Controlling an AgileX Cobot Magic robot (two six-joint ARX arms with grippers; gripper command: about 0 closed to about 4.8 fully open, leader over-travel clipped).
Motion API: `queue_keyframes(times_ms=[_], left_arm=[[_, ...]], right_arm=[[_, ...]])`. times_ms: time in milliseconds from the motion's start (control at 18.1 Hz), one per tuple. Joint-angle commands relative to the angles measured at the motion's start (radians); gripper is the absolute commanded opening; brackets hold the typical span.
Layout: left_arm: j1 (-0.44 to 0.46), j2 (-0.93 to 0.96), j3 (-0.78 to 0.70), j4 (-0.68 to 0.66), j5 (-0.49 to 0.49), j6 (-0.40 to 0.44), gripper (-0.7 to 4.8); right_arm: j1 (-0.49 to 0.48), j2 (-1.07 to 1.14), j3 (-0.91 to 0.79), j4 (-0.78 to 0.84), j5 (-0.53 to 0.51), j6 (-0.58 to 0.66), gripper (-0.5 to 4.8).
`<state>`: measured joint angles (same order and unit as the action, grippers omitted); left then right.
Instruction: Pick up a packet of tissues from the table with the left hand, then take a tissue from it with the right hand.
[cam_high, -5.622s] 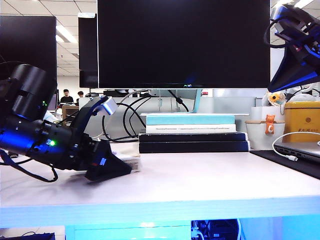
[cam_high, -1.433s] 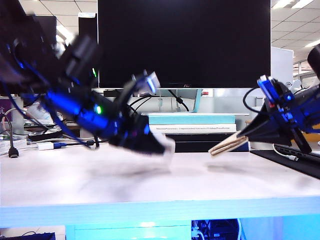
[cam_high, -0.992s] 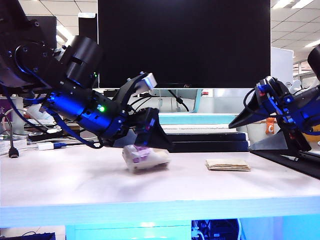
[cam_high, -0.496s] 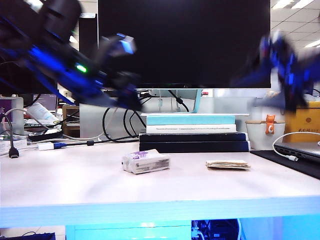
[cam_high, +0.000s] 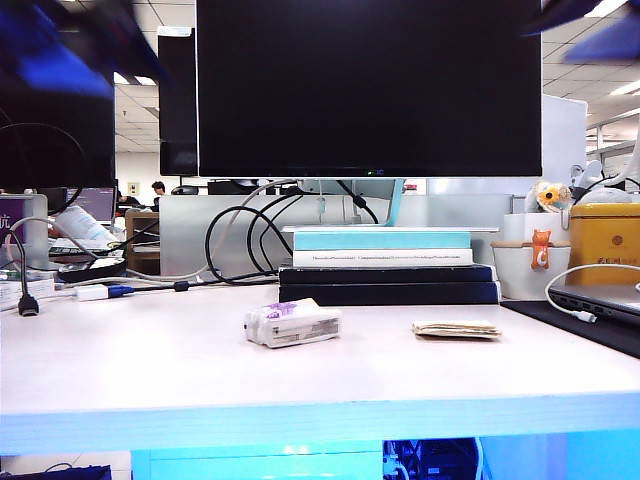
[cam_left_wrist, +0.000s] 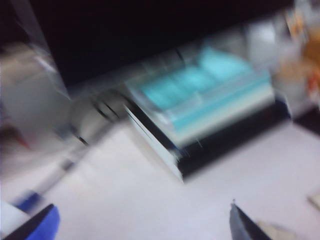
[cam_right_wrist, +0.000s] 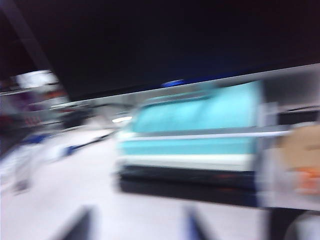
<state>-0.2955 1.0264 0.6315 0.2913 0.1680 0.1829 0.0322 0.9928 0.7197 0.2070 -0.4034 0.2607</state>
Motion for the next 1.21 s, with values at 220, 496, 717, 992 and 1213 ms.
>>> queue_keyframes(times_ms=[220, 496, 717, 992, 1213], left_arm=[[0.077, -0.332, -0.121, -0.133, -0.053, 0.009, 1.19], [0.153, -0.618, -0.239, -0.164, -0.117, -0.026, 0.15], [0.184, -0.948, -0.391, -0.324, -0.130, -0.100, 0.15], [0.214, -1.025, -0.467, -0.441, -0.174, -0.131, 0.15], [0.219, -1.025, -0.516, -0.517, -0.238, -0.152, 0.15]], right_arm=[[0.006, -0.216, 0.003, -0.101, 0.208, -0.141, -0.01], [0.005, -0.380, -0.104, -0.047, 0.281, -0.156, -0.01], [0.005, -0.713, -0.520, 0.232, 0.338, -0.089, -0.01], [0.004, -0.959, -0.715, -0.078, 0.518, -0.055, 0.00], [0.005, -0.959, -0.715, -0.275, 0.522, -0.025, 0.00]])
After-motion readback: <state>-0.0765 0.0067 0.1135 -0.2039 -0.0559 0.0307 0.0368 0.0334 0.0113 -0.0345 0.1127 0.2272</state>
